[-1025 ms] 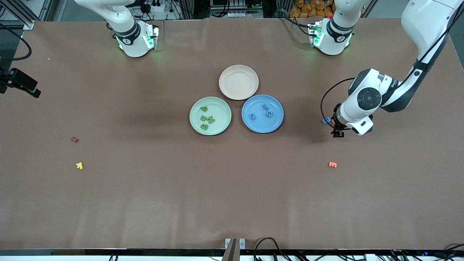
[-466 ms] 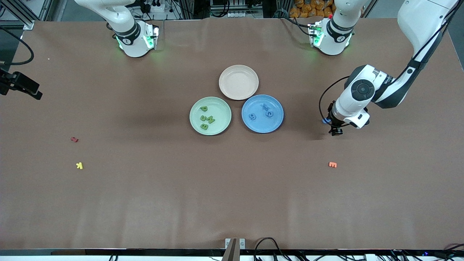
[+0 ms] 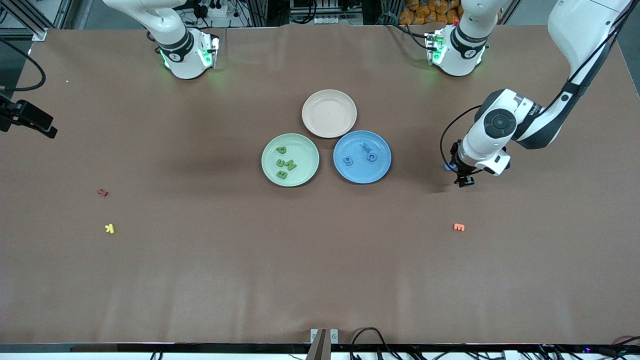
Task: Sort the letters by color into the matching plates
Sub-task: 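Lower the left gripper onto the blue m and grasp it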
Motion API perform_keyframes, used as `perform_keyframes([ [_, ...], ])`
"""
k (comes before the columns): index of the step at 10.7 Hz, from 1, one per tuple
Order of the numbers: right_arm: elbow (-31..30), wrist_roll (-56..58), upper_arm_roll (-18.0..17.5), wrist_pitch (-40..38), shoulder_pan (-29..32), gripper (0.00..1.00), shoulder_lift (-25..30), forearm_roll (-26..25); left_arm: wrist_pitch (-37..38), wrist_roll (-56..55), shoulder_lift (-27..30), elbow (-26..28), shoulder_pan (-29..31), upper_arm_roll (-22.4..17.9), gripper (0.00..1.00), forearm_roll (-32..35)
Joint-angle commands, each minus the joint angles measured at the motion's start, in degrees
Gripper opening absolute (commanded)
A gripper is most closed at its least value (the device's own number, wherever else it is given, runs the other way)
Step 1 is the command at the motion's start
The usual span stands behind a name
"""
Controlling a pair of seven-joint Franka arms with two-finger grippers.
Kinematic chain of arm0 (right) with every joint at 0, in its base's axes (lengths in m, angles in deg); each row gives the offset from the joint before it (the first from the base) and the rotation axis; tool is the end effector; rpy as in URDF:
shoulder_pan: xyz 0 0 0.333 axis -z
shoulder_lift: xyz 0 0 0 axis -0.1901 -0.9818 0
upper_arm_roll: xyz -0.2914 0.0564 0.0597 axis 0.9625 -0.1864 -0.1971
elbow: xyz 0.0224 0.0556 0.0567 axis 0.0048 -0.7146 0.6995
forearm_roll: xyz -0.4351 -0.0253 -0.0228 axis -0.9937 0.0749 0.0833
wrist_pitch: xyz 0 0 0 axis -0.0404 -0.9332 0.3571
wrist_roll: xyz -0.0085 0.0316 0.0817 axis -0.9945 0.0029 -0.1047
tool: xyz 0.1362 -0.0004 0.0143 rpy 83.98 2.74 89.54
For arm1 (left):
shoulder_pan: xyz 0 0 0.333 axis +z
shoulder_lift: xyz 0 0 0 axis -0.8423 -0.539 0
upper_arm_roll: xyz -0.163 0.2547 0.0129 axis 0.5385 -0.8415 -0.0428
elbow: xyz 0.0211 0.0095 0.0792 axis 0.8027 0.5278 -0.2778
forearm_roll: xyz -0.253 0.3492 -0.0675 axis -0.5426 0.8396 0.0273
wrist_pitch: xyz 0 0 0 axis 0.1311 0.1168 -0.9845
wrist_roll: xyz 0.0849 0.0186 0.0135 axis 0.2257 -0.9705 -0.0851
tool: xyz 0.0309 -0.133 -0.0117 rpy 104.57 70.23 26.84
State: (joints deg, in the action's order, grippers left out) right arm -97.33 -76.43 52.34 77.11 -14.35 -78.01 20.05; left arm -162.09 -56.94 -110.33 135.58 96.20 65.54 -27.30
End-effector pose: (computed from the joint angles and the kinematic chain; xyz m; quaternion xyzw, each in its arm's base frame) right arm 0.5931 -0.0445 0.6037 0.9969 -0.0720 0.0113 0.0301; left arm 0.5034 -0.1258 0.1338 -0.6597 -0.7504 -0.0234 0.0345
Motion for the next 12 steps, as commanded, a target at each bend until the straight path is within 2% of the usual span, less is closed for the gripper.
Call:
perform_keyframes([
  [1, 4.68, -0.12, 1.26, -0.77, -0.3, 1.0, -3.6, -0.51, -1.1, -3.9, 1.16, 1.39, 0.21, 0.52, 0.69, 1.84],
  [5, 5.83, -0.12, 1.7, -0.95, -0.83, 1.0, -4.66, -0.16, -4.25, -7.07, 0.46, 3.58, 0.12, 0.35, 0.69, 2.27],
  [9, 6.63, -0.03, 1.44, -0.33, -0.04, 1.0, -4.66, 0.37, -4.88, -15.86, -1.29, 5.69, 0.2, 0.35, 0.69, 10.96],
  [12, 6.8, 0.15, 1.35, -0.42, -0.47, 1.0, -4.66, 0.02, -4.97, -16.04, -1.3, 7.36, 0.47, 0.26, 0.68, 12.74],
])
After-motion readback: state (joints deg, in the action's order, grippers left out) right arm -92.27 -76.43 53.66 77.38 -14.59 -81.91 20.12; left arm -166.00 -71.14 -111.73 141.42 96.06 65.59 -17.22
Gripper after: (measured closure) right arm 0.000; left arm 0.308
